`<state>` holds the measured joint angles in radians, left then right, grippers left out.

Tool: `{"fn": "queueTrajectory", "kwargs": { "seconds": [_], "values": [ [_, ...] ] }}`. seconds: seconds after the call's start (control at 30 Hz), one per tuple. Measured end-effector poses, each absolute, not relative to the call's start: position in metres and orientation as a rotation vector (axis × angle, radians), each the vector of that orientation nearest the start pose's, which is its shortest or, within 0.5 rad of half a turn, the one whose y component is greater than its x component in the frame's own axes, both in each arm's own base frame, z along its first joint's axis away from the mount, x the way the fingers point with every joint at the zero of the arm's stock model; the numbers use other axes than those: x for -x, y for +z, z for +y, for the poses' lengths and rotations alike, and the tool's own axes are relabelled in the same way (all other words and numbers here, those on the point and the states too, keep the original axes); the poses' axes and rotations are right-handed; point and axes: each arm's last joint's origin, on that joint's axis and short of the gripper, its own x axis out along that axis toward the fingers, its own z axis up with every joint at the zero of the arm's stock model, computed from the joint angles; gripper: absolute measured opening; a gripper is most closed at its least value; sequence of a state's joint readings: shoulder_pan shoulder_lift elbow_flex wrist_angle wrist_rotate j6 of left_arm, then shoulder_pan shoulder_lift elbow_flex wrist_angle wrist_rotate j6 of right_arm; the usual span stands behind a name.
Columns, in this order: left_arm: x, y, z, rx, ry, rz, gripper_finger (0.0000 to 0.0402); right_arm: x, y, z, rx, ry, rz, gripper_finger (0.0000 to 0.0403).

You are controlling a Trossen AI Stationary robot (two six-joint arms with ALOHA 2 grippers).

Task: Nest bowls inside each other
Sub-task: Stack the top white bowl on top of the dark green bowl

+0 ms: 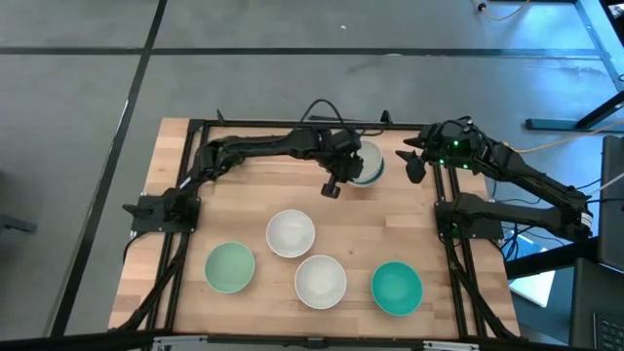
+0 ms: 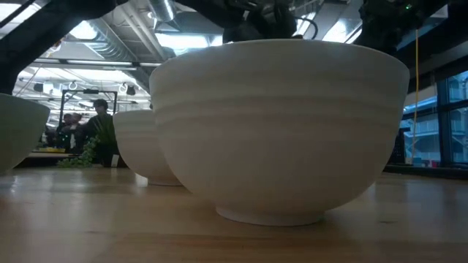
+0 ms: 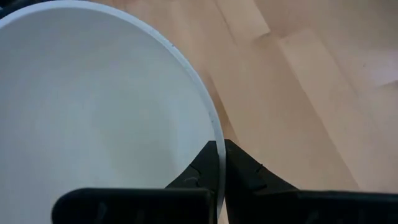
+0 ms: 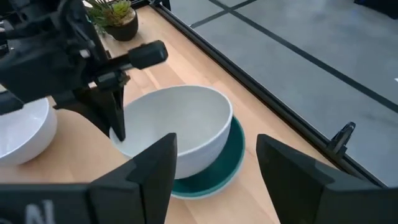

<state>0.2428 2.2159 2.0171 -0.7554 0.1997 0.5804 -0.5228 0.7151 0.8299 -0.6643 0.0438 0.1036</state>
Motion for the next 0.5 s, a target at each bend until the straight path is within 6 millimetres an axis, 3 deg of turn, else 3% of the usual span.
{"fn": "queueTrajectory", "kwargs": {
  "seconds": [0.2,0.5],
  "values": [
    [-0.473,0.242,0.116,-0.336,-0.194,0.930,0.0003,-0.120,0.314,-0.071,-0.230,-0.580,0.512,0.0222],
    [-0.471,0.242,0.121,-0.304,-0.185,0.943,0.0036,-0.120,0.314,-0.071,-0.231,-0.580,0.514,0.0222]
  ]
}}
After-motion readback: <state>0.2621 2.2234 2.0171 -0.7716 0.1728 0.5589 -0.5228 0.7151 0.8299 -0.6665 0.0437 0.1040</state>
